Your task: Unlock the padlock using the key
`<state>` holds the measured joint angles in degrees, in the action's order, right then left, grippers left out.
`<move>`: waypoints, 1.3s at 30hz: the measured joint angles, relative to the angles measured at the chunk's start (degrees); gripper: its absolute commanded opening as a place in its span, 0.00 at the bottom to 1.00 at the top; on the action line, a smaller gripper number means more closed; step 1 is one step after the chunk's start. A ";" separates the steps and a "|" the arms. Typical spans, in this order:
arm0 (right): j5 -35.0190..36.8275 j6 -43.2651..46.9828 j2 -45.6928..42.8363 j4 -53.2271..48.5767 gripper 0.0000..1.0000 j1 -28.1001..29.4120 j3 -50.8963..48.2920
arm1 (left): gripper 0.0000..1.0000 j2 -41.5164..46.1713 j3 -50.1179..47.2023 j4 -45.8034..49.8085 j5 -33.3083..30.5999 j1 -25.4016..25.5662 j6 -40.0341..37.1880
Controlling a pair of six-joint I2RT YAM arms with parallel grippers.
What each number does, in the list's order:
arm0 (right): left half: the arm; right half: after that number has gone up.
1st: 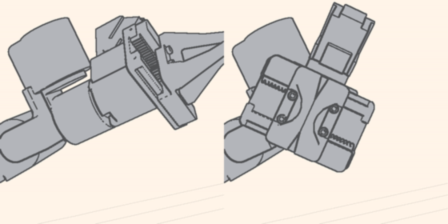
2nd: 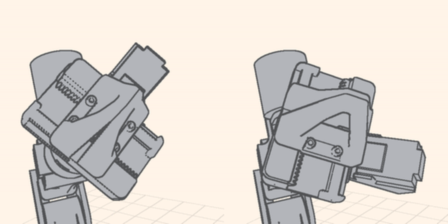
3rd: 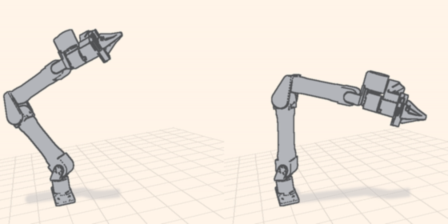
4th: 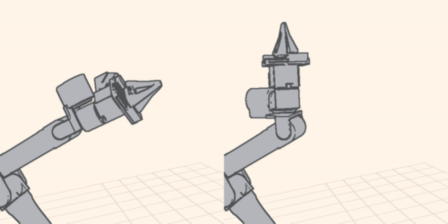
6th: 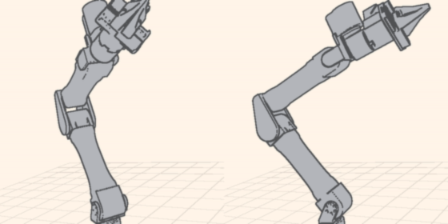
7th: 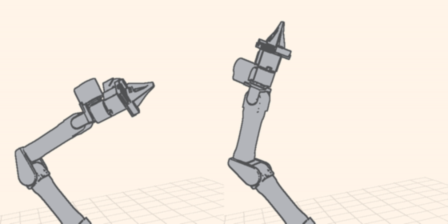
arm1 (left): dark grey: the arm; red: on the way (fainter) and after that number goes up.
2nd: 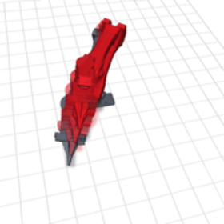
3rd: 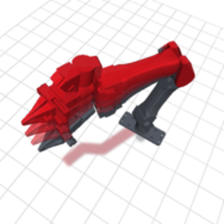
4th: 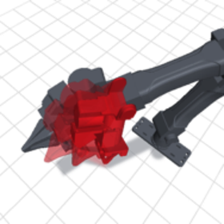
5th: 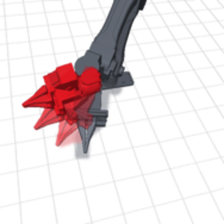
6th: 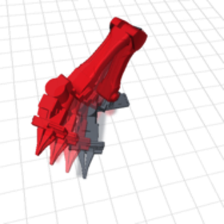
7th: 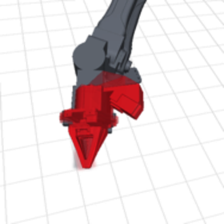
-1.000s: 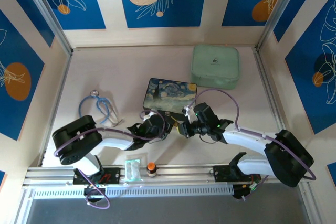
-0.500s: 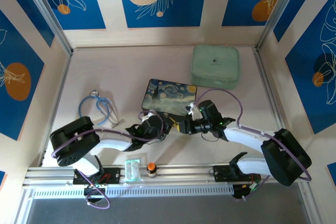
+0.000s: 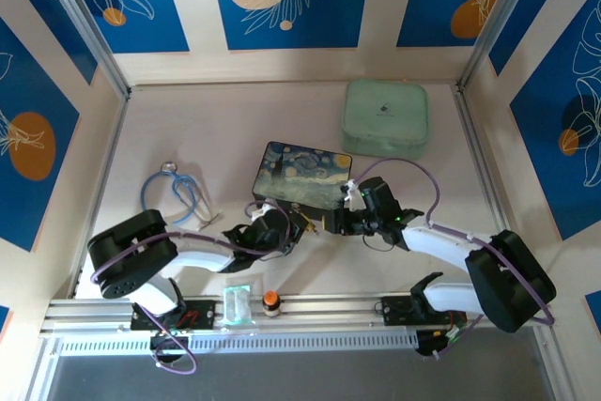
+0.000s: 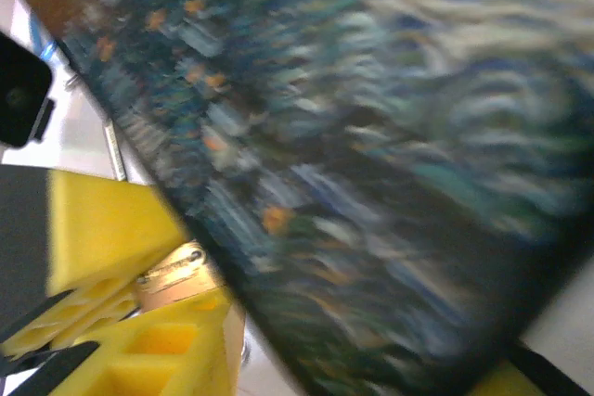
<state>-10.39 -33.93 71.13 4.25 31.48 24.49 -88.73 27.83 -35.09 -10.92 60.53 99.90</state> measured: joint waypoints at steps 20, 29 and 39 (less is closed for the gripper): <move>15.58 -6.01 -0.83 -2.47 0.47 1.18 -0.22 | 0.03 1.25 6.29 18.82 1.86 -1.64 -19.85; 16.46 -7.04 0.15 -2.10 0.46 1.20 0.13 | 0.15 0.42 11.82 31.34 2.84 -3.54 -32.35; 16.46 -7.06 0.24 -2.08 0.46 1.53 0.13 | 0.21 -2.64 15.41 37.24 -0.04 -3.41 -39.26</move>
<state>6.07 -40.99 71.37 2.17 33.01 24.62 -91.37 43.24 2.15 -10.96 57.12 60.64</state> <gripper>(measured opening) 0.464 0.207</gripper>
